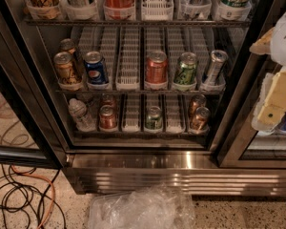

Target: Pick orange can from bottom shelf of fridge

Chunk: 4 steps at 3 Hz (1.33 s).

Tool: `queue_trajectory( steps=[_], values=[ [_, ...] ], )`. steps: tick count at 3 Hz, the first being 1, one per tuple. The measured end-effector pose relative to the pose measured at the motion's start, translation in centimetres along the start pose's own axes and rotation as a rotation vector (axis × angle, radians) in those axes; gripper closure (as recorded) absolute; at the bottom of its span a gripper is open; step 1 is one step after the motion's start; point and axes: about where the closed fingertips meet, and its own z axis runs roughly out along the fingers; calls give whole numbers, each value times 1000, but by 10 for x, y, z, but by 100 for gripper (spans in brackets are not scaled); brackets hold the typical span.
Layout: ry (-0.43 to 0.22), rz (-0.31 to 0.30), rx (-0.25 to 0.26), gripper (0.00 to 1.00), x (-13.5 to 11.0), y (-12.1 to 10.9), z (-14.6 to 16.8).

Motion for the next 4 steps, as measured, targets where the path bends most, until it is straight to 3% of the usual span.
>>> queue_trajectory(
  steps=[1,2,4],
  values=[
    [0,0,0,0,0,0,0],
    [-47,57,27,0,8,4,9],
    [-295,401,-12,0,46,70,90]
  ],
)
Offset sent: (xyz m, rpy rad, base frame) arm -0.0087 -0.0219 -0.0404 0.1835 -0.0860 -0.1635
